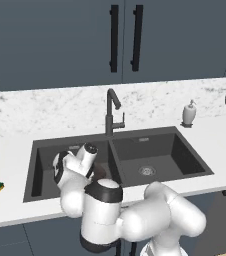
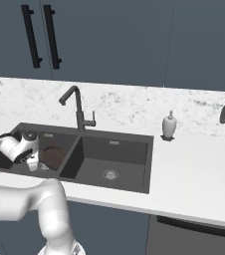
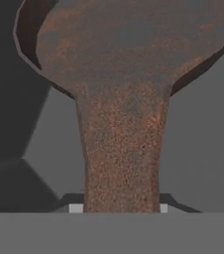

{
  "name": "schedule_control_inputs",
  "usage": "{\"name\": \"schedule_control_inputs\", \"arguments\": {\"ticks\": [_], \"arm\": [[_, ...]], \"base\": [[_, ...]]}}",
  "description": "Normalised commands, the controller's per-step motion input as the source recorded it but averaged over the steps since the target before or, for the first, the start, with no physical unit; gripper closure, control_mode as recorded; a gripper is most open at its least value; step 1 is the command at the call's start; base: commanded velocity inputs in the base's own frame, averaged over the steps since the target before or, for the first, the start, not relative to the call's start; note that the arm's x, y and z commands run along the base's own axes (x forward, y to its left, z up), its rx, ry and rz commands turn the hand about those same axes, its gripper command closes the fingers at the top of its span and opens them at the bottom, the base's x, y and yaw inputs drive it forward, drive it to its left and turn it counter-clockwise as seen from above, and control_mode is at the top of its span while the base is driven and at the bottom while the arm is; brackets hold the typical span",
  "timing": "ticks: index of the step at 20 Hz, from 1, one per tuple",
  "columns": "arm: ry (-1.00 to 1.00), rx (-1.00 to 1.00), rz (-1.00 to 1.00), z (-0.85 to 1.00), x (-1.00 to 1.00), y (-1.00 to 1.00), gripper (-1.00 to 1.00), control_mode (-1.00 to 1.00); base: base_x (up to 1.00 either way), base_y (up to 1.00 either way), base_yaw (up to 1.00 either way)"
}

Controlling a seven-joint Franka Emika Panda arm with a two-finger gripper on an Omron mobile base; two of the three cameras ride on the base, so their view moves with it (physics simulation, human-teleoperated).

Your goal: Pick the pan and sponge and place them into the sink. Then turn on the water.

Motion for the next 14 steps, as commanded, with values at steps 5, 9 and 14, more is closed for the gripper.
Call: {"name": "schedule_control_inputs", "arguments": {"ticks": [5, 9, 14], "arm": [[0.00, 0.12, 0.00, -0.17, 0.33, 0.00, 1.00, -1.00], [0.01, 0.05, 0.00, -0.13, 0.37, 0.00, 1.00, -1.00], [0.00, 0.00, 0.00, 0.00, 0.17, 0.00, -1.00, -1.00]], "base": [[0.00, 0.00, 0.00], [0.00, 0.00, 0.00], [0.00, 0.00, 0.00]]}}
